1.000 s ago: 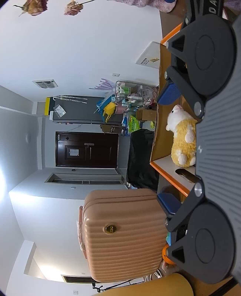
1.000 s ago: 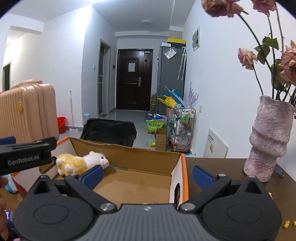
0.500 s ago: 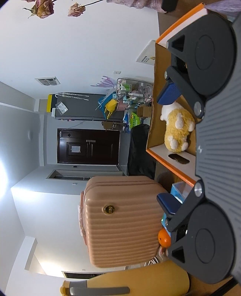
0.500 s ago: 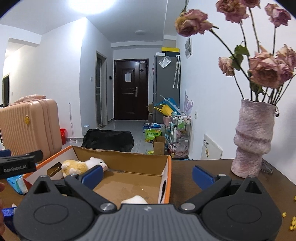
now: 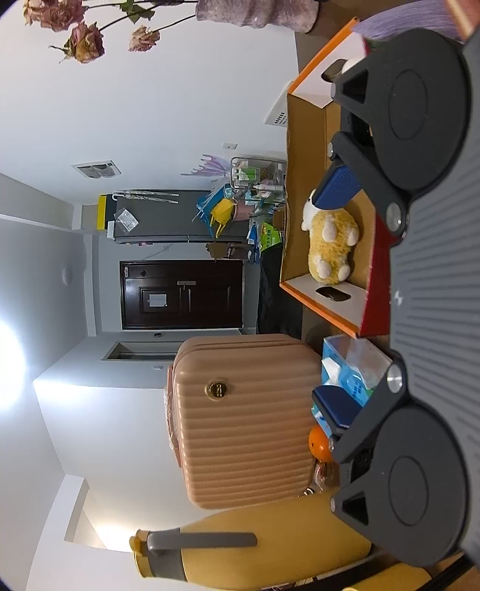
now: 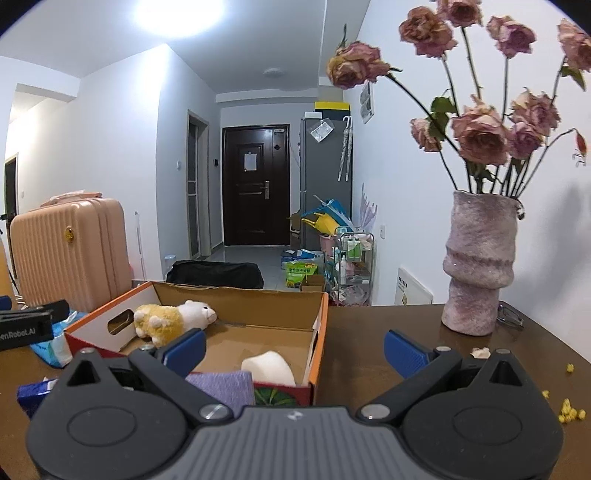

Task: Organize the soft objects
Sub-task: 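Move the right gripper to the pink sponge and grasp it, then grasp the pink satin scrunchie with the left gripper while the right gripper holds the sponge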

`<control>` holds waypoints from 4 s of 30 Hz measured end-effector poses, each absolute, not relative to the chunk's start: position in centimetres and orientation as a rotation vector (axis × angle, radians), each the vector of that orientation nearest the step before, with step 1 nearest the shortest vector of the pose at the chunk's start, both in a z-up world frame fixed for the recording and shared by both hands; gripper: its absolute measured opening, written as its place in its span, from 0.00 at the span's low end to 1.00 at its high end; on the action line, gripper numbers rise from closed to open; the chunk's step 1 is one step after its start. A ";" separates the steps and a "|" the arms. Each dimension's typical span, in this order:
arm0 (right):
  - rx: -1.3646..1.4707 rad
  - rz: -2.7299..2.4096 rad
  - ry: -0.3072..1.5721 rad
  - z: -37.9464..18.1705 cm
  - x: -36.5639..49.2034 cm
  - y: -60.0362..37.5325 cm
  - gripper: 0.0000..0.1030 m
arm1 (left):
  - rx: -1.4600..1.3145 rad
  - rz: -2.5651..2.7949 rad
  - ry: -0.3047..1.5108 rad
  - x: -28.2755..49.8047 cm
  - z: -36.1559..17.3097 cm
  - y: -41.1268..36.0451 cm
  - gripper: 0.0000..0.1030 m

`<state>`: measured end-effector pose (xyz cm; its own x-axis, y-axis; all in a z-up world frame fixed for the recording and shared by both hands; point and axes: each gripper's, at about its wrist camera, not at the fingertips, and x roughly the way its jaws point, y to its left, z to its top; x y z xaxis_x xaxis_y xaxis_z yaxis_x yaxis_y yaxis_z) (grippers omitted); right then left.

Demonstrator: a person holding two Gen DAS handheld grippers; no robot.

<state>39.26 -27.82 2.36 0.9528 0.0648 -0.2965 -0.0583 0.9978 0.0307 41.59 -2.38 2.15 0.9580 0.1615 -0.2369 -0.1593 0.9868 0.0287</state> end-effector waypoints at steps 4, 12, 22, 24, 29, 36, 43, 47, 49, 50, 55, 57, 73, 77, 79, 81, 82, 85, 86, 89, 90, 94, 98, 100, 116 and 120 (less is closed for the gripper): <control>0.037 0.058 0.291 2.0 37.5 -28.1 1.00 | 0.017 0.165 0.238 40.2 1.8 -2.0 1.00; 0.011 0.062 0.257 1.5 33.6 -27.5 1.00 | 0.031 0.153 0.245 37.2 1.3 -1.8 1.00; -0.007 0.104 0.267 0.4 29.5 -26.1 1.00 | 0.046 0.118 0.267 34.2 0.8 -1.7 1.00; -0.005 0.113 0.274 0.1 28.9 -25.9 1.00 | 0.050 0.111 0.276 33.4 0.7 -1.6 1.00; -0.004 0.128 0.292 -0.4 27.8 -25.1 1.00 | 0.053 0.099 0.283 31.7 0.5 -1.2 1.00; -0.029 0.140 0.347 -1.5 27.4 -22.9 1.00 | 0.044 0.076 0.299 29.8 0.2 -0.3 1.00; -0.053 0.111 0.411 -2.7 28.4 -20.8 1.00 | 0.034 0.054 0.312 28.9 0.0 0.6 1.00; -0.061 0.078 0.438 -3.2 29.3 -20.0 1.00 | 0.029 0.050 0.326 29.0 -0.1 1.1 1.00; -0.054 0.059 0.457 -3.5 29.9 -19.8 1.00 | 0.024 0.049 0.330 29.0 -0.2 1.2 1.00; -0.049 0.056 0.464 -3.6 30.0 -19.8 1.00 | 0.020 0.047 0.330 29.0 -0.2 1.3 1.00; -0.047 0.091 0.503 -4.0 30.6 -19.5 0.77 | 0.014 0.038 0.330 28.9 -0.2 1.3 1.00; -0.051 0.119 0.515 -4.2 30.5 -19.4 0.68 | 0.014 0.040 0.336 29.0 -0.3 1.3 1.00; 0.033 0.146 0.374 -2.0 28.7 -21.5 0.68 | 0.018 0.059 0.363 29.6 -0.9 1.2 1.00; -0.004 0.135 0.286 -1.5 27.8 -22.3 0.68 | 0.037 0.064 0.371 29.8 -1.2 0.9 1.00; -0.016 0.124 0.263 -1.3 27.7 -22.8 0.68 | 0.048 0.062 0.370 29.9 -1.4 0.7 1.00; -0.012 0.118 0.260 -1.3 27.9 -23.5 0.68 | 0.058 0.058 0.369 29.9 -1.5 0.4 1.00; -0.011 0.114 0.260 -1.3 28.0 -23.9 0.68 | 0.061 0.057 0.369 29.9 -1.5 0.2 1.00; -0.006 0.104 0.255 -1.3 28.3 -24.8 0.68 | 0.045 0.048 0.380 30.0 -1.5 -0.1 1.00; -0.004 0.101 0.250 -1.3 28.4 -25.2 0.68 | 0.039 0.046 0.385 30.1 -1.5 -0.2 1.00; -0.003 0.090 0.235 -1.3 28.6 -26.4 0.68 | 0.028 0.037 0.397 30.4 -1.6 -1.0 1.00; -0.003 0.083 0.232 -1.4 28.7 -26.9 0.68 | 0.025 0.032 0.401 30.6 -1.6 -1.3 1.00; 0.004 0.048 0.234 -1.5 29.4 -28.8 0.68 | 0.016 0.014 0.407 31.1 -1.6 -2.8 1.00; 0.016 0.006 0.244 -1.7 30.0 -30.8 0.68 | 0.009 0.004 0.415 31.7 -1.7 -4.3 1.00; 0.022 -0.010 0.248 -1.8 30.3 -31.6 0.68 | 0.012 0.006 0.420 32.1 -1.8 -4.9 1.00; 0.038 -0.046 0.287 -2.3 31.2 -33.5 0.69 | -0.023 0.053 0.552 35.6 -3.1 -7.6 1.00; 0.038 -0.046 0.292 -2.4 31.2 -33.5 0.69 | -0.037 0.083 0.597 36.9 -3.6 -8.2 1.00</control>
